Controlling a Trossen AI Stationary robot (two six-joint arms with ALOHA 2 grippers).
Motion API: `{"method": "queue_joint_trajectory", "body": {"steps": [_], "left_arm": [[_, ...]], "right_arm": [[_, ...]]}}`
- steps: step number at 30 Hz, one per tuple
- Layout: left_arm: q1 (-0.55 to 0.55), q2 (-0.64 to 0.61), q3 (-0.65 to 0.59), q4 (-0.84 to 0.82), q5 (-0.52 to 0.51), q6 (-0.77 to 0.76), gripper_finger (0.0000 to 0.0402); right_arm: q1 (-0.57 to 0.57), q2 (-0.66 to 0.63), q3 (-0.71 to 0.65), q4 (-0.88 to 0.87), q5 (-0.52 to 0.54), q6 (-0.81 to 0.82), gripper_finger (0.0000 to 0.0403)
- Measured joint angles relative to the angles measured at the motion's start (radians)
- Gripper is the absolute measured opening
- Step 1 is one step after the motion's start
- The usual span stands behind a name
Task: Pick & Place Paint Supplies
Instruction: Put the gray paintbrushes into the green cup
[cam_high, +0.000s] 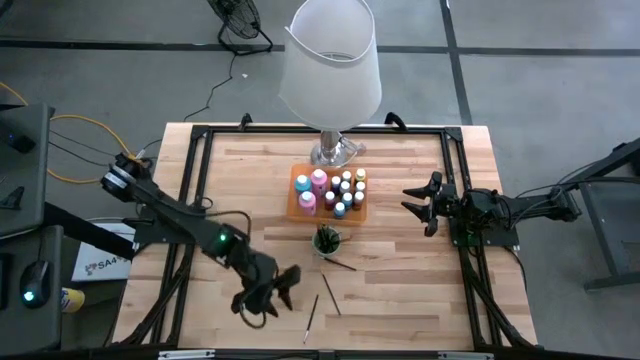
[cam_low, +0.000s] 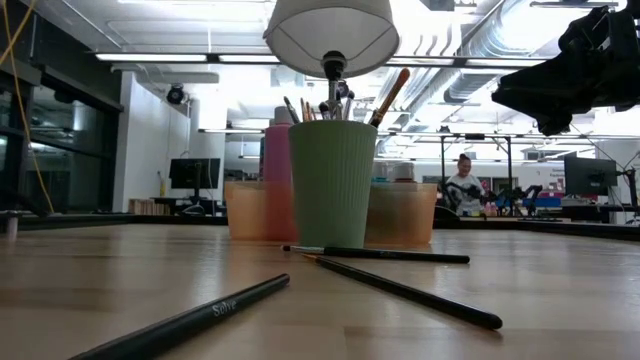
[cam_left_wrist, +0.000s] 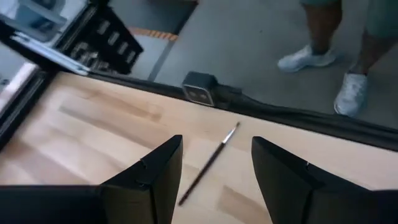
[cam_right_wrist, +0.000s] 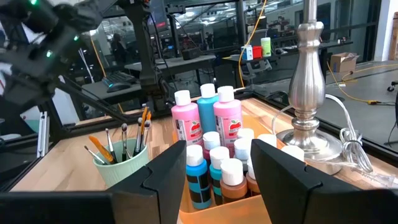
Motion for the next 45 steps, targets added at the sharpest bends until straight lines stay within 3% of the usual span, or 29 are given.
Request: {"method": "queue_joint_trajectory", "body": {"steps": [5, 10, 17, 32, 40, 45], "left_arm": [[-0.034, 0.100, 0.038, -0.044, -0.001, 0.030, 0.0187], [-0.032, 0.230, 0.187, -0.160, -0.031, 0.036, 0.0187], [-0.037, 0.420, 0.385, -0.321, -0.079, 0.176, 0.0187], [-0.105, 0.562, 0.417, -0.251, -0.137, 0.400, 0.0187], [-0.117, 0.600, 0.424, -0.171, -0.151, 0.400, 0.0187], [-0.117, 0.648, 0.493, -0.224, -0.181, 0.404, 0.0187]], "right_arm": [[0.000, 0.000, 0.000, 0.001, 0.000, 0.000, 0.0174], [0.000, 0.000, 0.000, 0.000, 0.000, 0.000, 0.0174], [0.000, 0.000, 0.000, 0.001, 0.000, 0.000, 0.0174], [0.000, 0.000, 0.000, 0.000, 0.000, 0.000, 0.0174], [0.000, 0.000, 0.000, 0.001, 0.000, 0.000, 0.0174], [0.000, 0.000, 0.000, 0.001, 0.000, 0.000, 0.0174]]}}
